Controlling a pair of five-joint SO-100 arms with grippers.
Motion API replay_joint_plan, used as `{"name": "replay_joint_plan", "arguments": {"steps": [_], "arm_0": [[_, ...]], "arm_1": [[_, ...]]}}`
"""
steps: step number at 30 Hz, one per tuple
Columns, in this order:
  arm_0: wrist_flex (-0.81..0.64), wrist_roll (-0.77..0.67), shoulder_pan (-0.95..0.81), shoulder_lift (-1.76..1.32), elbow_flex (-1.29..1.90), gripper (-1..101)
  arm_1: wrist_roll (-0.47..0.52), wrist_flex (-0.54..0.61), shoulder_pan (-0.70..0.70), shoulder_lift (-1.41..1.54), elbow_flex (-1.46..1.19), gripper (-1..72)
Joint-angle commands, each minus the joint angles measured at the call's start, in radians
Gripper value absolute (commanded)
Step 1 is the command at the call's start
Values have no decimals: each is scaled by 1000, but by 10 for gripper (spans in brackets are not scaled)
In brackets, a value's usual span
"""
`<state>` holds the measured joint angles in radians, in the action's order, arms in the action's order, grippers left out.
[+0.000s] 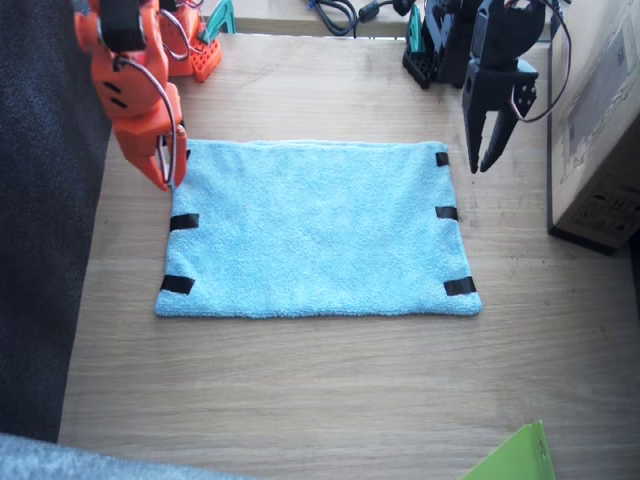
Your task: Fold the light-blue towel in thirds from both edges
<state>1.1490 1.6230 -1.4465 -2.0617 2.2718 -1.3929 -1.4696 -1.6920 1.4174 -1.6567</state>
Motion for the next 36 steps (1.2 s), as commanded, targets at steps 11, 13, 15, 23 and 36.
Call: {"name": "replay_joint_plan", "arguments": {"steps": [11,13,15,23,36], "arm_0": [[52,15,26,94,-57,215],[54,18,25,137,-80,225],[54,25,25,161,-92,233],[81,46,23,230,-140,251],[121,61,46,397,-282,248]], "arm_1": [[51,21,-14,140,-57,138],[54,21,-12,124,-63,145],[54,26,-11,121,-74,147],[69,31,8,95,-98,159],[74,41,8,61,-107,167]]}}
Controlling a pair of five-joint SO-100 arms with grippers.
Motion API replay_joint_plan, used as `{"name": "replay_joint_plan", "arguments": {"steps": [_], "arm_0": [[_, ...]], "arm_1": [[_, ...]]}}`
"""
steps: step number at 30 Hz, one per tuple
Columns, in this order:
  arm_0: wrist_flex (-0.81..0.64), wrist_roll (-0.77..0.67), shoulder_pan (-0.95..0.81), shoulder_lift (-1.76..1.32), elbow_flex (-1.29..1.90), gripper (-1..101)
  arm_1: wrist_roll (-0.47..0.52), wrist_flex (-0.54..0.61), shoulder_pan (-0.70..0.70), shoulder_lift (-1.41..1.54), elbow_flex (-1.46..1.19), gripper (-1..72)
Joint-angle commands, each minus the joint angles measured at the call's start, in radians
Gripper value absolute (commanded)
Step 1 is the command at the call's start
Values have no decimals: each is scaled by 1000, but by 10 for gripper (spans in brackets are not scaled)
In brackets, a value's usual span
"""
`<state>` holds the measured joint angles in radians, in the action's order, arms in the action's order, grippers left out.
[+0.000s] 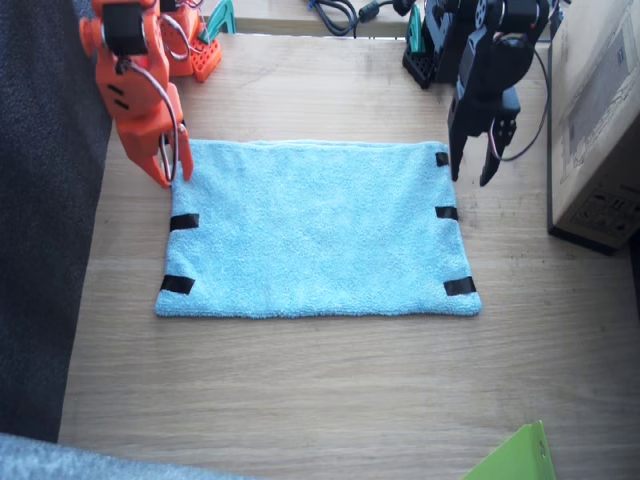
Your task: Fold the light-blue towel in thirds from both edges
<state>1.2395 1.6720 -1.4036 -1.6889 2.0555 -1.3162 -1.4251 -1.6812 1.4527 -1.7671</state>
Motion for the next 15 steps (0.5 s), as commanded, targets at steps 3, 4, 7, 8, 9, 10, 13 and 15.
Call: {"name": "replay_joint_plan", "arguments": {"steps": [3,4,7,8,9,10,13,15], "arm_0": [[41,14,21,66,-107,248],[43,14,31,75,-118,248],[43,6,60,103,-132,248],[43,2,67,112,-133,249],[43,-2,75,120,-137,251],[43,-2,81,126,-140,251],[46,-3,78,123,-141,251],[51,2,78,115,-130,251]], "arm_1": [[-3,-2,-5,25,0,167],[-3,0,-5,25,-2,167],[2,-2,-3,25,-3,170],[5,-2,-3,25,-3,173],[6,-3,-3,25,-3,174],[8,-3,-2,25,-3,176],[9,-2,2,21,-3,176],[12,-2,6,15,-3,174]]}}
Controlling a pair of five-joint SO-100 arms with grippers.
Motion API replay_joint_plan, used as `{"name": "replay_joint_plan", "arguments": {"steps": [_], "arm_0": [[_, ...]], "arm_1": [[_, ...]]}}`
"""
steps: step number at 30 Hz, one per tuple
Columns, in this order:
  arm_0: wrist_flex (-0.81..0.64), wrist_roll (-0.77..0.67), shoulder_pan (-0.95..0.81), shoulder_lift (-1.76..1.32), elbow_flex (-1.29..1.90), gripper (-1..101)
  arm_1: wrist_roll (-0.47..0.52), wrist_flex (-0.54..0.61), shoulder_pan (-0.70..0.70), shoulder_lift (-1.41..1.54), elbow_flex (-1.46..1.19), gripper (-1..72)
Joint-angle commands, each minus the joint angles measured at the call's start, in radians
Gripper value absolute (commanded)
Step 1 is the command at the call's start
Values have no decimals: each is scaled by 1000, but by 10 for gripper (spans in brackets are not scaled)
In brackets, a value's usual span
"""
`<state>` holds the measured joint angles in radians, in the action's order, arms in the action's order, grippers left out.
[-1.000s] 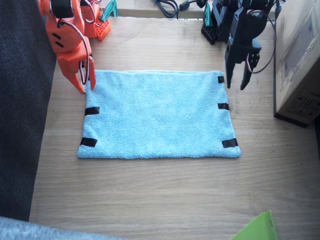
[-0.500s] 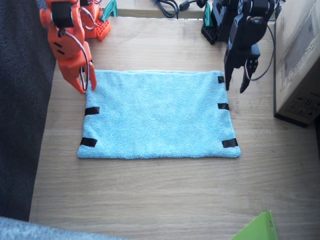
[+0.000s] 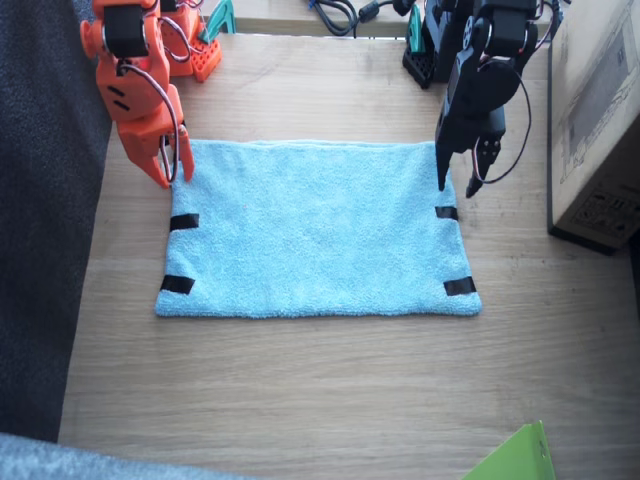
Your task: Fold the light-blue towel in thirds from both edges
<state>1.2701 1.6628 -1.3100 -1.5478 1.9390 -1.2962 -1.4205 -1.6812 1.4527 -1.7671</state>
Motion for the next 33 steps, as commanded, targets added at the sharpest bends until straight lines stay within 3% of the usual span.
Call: {"name": "replay_joint_plan", "arguments": {"steps": [1,33], "arm_0": [[21,12,-12,-31,-6,251],[60,32,-17,-110,61,251]], "arm_1": [[-5,-6,8,12,-3,174],[29,14,20,-67,-12,202]]}}
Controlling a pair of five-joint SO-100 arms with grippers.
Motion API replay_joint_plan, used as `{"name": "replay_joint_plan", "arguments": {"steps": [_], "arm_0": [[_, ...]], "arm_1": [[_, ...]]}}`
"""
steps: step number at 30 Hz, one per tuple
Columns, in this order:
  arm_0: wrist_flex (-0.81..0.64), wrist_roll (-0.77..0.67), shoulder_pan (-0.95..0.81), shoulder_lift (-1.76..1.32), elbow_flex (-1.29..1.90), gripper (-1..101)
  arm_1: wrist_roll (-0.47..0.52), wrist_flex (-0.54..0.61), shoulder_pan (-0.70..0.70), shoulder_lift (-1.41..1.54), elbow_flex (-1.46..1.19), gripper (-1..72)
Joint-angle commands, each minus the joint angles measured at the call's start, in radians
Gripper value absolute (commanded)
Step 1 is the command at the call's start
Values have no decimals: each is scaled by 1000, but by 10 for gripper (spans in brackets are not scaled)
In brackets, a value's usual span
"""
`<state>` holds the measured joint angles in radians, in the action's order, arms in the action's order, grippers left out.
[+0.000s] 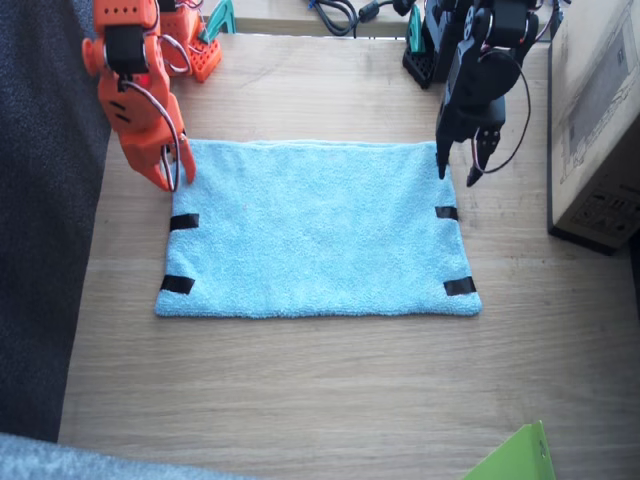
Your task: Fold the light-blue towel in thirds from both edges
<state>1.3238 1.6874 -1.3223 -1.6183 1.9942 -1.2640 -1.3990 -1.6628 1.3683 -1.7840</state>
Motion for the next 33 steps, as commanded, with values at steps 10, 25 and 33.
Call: {"name": "replay_joint_plan", "arguments": {"steps": [10,25,33], "arm_0": [[9,11,-2,3,9,246],[54,-14,-20,104,-63,243],[86,-12,-21,169,-115,241]], "arm_1": [[3,-12,5,11,0,200],[12,6,6,-15,-2,202],[17,12,8,-31,-8,202]]}}
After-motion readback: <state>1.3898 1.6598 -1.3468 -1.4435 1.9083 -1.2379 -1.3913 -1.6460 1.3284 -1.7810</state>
